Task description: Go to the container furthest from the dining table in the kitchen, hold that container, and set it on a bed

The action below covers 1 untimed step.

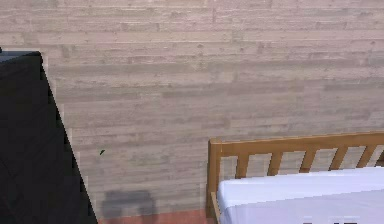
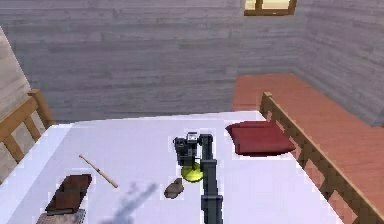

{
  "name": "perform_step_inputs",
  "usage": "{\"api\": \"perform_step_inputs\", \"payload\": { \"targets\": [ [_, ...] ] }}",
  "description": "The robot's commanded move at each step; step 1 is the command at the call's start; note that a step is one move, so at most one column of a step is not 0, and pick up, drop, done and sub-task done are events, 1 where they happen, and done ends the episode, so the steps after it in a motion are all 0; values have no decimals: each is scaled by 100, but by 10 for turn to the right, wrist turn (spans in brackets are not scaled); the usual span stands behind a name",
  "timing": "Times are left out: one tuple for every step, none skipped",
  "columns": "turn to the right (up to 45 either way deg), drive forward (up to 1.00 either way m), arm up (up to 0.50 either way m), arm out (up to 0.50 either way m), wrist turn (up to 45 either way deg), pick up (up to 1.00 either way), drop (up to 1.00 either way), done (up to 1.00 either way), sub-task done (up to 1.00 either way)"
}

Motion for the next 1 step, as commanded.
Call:
{"api": "perform_step_inputs", "payload": {
  "targets": [
    [0,0,0,0,0,0,0,100,0]
  ]
}}
